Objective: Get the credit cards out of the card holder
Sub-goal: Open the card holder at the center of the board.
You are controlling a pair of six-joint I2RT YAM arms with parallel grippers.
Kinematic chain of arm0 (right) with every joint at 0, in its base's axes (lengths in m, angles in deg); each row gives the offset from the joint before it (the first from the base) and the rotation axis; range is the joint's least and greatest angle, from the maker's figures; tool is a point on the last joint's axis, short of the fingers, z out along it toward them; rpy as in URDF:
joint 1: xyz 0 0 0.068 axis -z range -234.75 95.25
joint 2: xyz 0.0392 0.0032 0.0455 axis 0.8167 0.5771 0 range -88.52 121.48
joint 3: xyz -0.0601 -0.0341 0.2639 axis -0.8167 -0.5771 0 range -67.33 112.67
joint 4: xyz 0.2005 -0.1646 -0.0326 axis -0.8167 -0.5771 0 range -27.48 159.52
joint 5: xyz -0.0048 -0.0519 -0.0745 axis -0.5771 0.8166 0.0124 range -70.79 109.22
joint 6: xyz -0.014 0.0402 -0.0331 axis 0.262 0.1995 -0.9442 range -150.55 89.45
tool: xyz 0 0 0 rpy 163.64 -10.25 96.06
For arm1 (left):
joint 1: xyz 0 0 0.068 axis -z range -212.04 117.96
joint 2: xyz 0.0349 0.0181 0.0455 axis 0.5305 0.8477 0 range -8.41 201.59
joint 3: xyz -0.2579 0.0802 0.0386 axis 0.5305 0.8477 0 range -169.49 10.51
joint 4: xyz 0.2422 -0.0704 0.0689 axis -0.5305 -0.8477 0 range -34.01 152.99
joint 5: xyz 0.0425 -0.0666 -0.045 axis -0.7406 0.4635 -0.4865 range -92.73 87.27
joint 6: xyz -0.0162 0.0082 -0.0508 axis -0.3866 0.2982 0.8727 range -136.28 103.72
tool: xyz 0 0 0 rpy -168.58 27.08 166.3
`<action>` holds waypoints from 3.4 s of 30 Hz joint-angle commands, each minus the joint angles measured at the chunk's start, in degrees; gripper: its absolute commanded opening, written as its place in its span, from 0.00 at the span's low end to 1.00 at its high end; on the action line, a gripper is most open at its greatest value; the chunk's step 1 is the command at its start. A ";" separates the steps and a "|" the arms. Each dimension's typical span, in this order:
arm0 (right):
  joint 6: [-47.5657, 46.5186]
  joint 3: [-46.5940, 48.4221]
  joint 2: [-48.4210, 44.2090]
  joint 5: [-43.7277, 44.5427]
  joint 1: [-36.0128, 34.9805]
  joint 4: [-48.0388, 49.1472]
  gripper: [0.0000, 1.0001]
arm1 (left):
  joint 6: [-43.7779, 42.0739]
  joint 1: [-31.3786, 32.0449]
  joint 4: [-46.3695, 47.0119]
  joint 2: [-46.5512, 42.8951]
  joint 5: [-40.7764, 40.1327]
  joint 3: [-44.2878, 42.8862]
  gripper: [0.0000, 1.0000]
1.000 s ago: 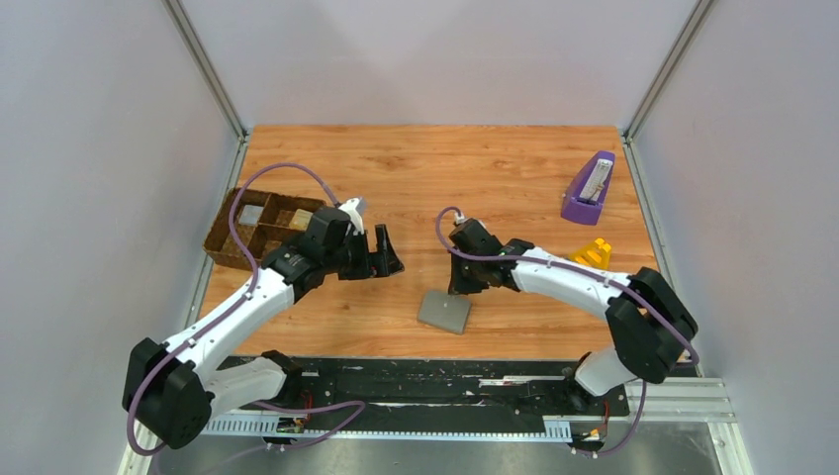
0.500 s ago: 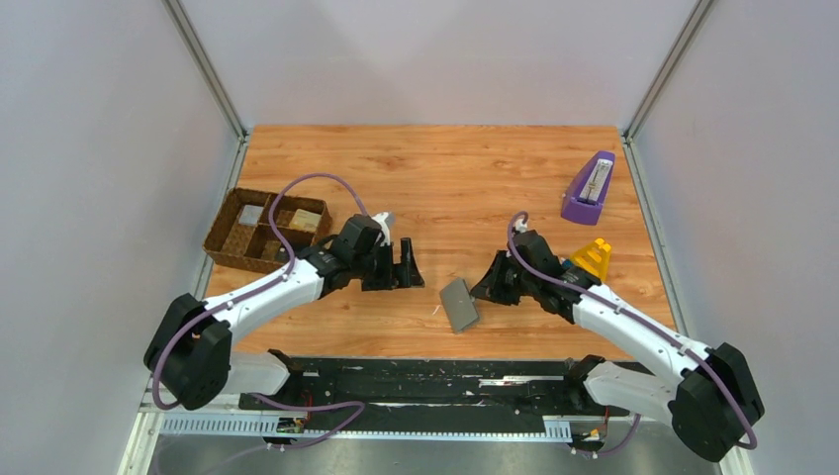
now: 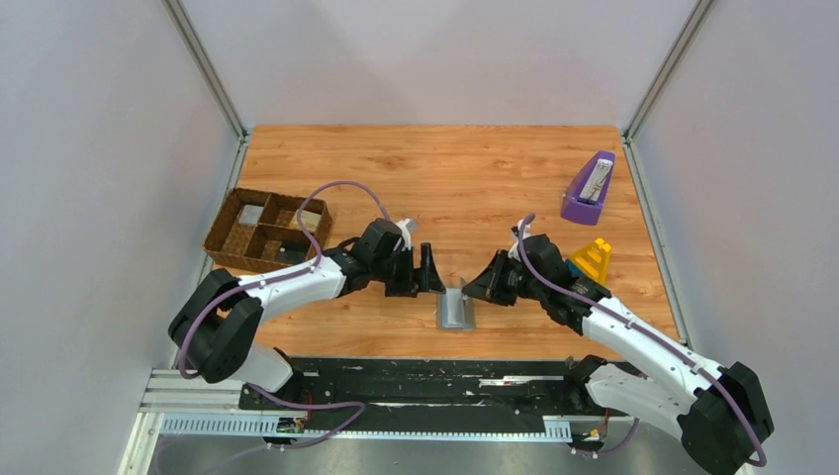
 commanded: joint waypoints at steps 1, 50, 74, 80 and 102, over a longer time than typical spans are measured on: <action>0.96 -1.05 -0.98 -0.47 -0.09 3.44 0.00 | 1.58 0.46 4.41 2.40 1.69 -2.51 0.92; 0.18 -5.62 3.69 18.30 6.40 -13.51 0.05 | -2.35 4.27 4.77 12.96 1.41 -5.17 0.41; -9.54 13.85 -2.66 6.53 5.91 -19.64 0.45 | -0.67 7.28 13.33 17.64 7.73 -8.79 0.21; -10.74 13.40 -3.52 4.80 5.44 -19.46 0.51 | -0.10 7.55 15.28 17.53 9.12 -9.80 0.23; -5.96 0.93 -3.52 -0.70 -2.27 -3.71 0.31 | -3.55 9.97 11.63 26.26 7.46 -20.12 0.24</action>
